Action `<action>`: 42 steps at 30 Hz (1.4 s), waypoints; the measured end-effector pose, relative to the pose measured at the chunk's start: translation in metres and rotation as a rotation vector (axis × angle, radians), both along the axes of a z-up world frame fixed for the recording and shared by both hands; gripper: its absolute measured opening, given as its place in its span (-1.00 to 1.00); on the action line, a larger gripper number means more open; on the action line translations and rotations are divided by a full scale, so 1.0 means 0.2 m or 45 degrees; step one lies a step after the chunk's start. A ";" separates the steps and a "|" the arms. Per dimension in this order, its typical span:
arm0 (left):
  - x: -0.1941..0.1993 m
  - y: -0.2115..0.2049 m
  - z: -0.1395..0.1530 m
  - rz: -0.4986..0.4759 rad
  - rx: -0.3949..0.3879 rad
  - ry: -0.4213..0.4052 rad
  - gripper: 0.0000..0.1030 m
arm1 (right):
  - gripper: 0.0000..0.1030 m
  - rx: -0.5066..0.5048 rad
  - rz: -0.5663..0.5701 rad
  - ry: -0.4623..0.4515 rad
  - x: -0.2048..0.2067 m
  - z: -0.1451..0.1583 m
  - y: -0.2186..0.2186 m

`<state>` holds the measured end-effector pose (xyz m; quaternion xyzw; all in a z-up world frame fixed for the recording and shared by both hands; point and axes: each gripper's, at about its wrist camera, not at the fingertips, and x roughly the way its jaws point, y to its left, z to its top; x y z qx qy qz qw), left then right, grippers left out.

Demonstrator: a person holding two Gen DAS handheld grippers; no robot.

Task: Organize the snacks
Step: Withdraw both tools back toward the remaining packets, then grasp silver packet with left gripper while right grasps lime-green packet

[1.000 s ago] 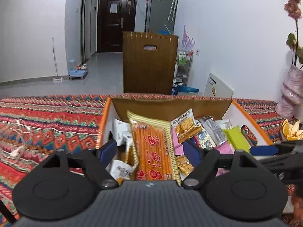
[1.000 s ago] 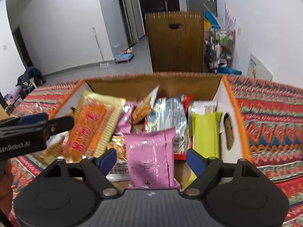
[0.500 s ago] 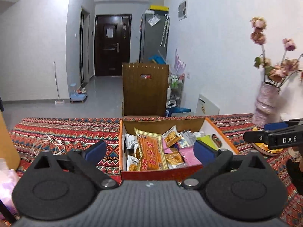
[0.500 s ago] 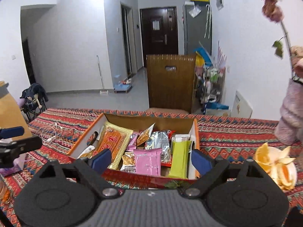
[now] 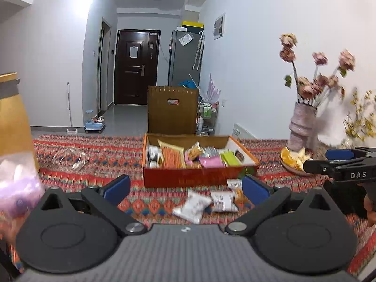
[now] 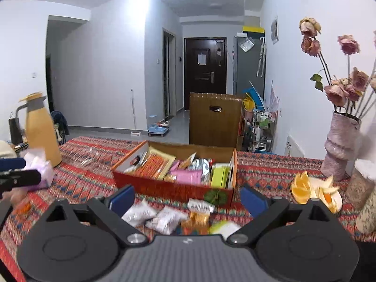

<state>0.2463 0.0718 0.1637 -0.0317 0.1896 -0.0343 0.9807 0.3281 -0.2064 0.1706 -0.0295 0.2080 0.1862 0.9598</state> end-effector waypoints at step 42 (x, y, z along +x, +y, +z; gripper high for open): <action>0.44 -0.09 -0.55 -0.101 0.100 0.304 0.99 | 0.87 -0.204 -0.052 0.177 -0.03 -0.66 -0.28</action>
